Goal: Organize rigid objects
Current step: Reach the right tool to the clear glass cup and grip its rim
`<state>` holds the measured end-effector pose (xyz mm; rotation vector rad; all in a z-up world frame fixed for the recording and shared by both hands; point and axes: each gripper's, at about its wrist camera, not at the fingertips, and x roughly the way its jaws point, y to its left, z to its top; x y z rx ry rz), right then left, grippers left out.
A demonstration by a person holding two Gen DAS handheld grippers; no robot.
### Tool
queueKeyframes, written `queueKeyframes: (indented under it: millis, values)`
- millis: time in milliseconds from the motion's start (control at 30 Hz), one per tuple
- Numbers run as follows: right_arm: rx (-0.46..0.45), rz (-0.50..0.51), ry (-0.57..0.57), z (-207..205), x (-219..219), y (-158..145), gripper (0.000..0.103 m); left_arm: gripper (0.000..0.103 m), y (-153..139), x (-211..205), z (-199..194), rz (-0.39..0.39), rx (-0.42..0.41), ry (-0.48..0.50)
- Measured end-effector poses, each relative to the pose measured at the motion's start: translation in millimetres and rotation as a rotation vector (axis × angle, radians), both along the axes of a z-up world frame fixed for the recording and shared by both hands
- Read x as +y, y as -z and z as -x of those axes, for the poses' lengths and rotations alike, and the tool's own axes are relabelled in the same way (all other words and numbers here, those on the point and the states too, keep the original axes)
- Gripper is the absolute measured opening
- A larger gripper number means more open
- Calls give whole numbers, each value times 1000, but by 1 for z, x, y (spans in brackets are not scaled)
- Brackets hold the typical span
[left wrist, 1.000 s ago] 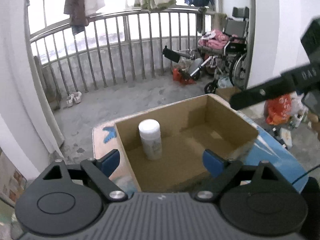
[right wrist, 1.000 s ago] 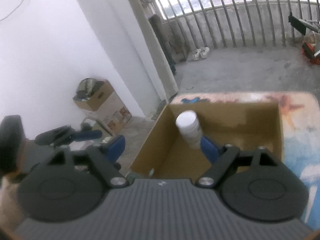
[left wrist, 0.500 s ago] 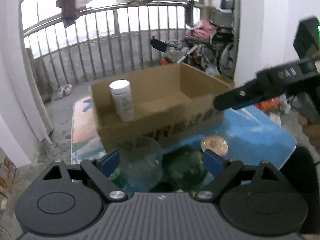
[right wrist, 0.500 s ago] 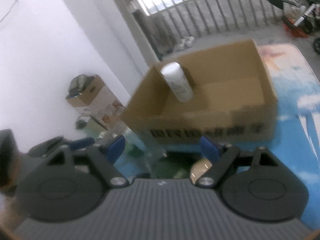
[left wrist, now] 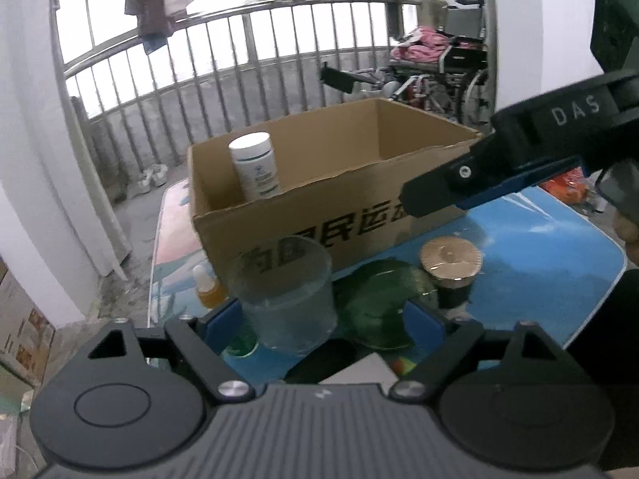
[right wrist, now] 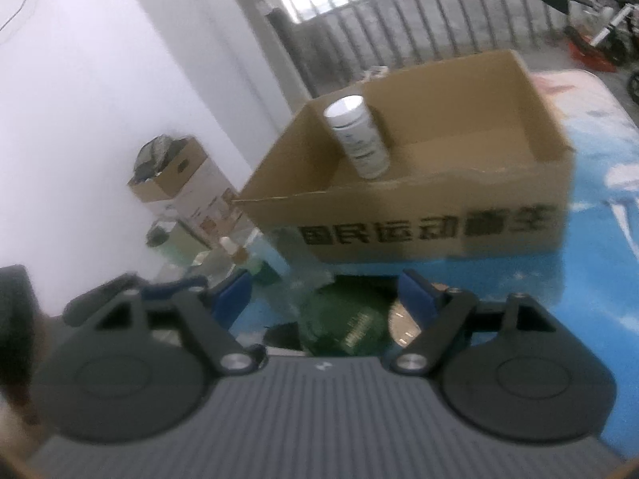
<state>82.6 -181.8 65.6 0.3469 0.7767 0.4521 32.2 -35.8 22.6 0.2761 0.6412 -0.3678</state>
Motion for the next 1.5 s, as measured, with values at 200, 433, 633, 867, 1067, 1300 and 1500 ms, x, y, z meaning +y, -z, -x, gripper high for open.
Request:
queueKeyframes:
  millis: [200,433,633,867,1067,1300,1500]
  values:
    - [-3,21,-54,-28,27,3,68,73,10,10,-13,18,13,-48]
    - [21,59,-85,-54,50,12,53,61,19,12,-22,17,20,-61]
    - [43,95,-99,-70,62,23,47,61,23,12,-28,9,24,-72]
    - [57,143,-127,-82,76,32,38,61,26,11,-33,10,25,-71]
    - [85,166,-141,-90,85,41,25,63,27,10,-33,4,21,-69]
    - [109,182,-152,-95,94,52,18,67,28,9,-37,9,28,-72]
    - [98,191,-152,-94,94,52,16,67,29,8,-39,21,29,-86]
